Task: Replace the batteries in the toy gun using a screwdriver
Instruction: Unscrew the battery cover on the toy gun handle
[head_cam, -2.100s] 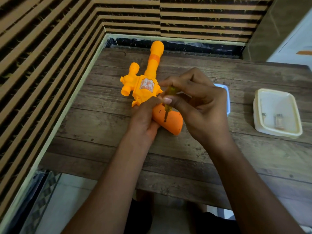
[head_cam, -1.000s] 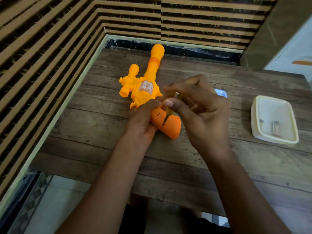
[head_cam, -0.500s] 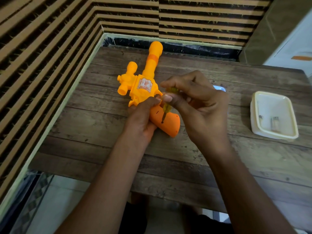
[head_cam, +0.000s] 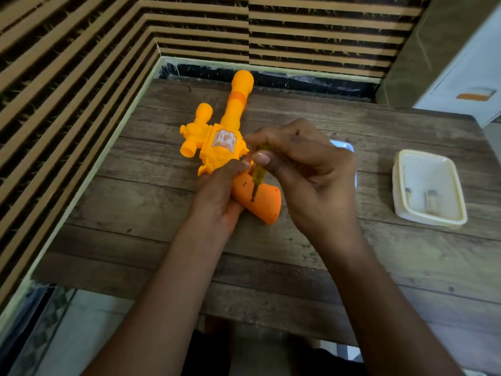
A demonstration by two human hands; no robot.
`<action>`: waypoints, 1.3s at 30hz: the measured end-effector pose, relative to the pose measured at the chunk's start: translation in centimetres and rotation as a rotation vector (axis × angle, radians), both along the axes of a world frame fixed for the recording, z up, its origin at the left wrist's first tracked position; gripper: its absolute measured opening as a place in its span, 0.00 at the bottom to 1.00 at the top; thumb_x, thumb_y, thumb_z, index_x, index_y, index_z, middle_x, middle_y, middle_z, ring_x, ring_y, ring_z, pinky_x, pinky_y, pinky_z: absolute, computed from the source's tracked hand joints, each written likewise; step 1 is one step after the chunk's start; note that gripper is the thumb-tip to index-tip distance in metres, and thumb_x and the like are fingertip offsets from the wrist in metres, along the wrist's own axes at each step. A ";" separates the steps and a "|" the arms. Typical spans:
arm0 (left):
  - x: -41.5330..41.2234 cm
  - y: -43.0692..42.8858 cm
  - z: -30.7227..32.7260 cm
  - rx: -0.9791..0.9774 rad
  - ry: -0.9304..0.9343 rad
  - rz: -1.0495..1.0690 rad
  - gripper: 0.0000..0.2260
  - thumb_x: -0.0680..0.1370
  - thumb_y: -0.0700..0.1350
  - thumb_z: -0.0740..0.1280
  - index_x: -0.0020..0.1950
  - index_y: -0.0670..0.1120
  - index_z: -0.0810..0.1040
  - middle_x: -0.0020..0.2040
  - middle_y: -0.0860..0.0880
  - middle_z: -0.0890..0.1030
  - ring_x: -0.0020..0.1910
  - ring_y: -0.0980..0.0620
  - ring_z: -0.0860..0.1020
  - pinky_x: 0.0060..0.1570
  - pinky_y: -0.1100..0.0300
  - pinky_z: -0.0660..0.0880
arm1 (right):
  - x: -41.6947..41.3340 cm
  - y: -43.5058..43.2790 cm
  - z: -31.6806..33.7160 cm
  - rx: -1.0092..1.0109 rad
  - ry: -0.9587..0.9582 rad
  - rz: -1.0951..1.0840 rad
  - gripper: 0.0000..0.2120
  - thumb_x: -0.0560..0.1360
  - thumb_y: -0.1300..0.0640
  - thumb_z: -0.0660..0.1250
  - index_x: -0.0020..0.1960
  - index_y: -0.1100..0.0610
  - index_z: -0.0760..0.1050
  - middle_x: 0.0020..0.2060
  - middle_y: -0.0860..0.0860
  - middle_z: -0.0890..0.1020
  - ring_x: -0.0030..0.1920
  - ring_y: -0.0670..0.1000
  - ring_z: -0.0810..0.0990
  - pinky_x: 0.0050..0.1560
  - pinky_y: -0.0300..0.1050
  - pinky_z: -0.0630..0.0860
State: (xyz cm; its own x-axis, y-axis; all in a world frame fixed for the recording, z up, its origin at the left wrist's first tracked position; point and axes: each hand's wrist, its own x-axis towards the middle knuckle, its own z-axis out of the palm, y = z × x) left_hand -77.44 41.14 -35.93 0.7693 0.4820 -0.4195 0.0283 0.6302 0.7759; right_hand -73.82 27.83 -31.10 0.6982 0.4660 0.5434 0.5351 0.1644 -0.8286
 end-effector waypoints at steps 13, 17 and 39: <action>-0.1 -0.1 0.3 0.002 0.007 -0.036 0.20 0.68 0.43 0.77 0.59 0.46 0.83 0.60 0.40 0.86 0.62 0.40 0.84 0.63 0.39 0.80 | 0.1 -0.1 0.0 0.000 -0.013 -0.031 0.10 0.77 0.69 0.72 0.57 0.64 0.84 0.49 0.56 0.83 0.53 0.52 0.84 0.52 0.51 0.81; 0.2 0.4 -0.2 -0.015 0.076 0.025 0.11 0.78 0.37 0.70 0.59 0.45 0.83 0.57 0.38 0.86 0.59 0.38 0.84 0.53 0.42 0.82 | -0.1 -0.3 0.0 0.016 0.009 0.005 0.12 0.80 0.72 0.67 0.60 0.66 0.83 0.51 0.53 0.85 0.55 0.46 0.85 0.58 0.43 0.80; 0.3 0.2 -0.2 -0.048 0.072 0.029 0.17 0.77 0.36 0.71 0.66 0.43 0.81 0.63 0.37 0.84 0.67 0.37 0.81 0.58 0.39 0.81 | 0.2 -0.1 -0.5 0.006 -0.059 -0.072 0.13 0.78 0.71 0.70 0.59 0.60 0.82 0.50 0.56 0.83 0.53 0.54 0.84 0.52 0.59 0.81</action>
State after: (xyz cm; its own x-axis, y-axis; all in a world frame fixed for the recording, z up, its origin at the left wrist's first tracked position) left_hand -77.16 41.36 -36.16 0.7222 0.4819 -0.4963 0.0638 0.6680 0.7414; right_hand -73.65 27.69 -31.65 0.6964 0.4122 0.5874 0.5940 0.1283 -0.7942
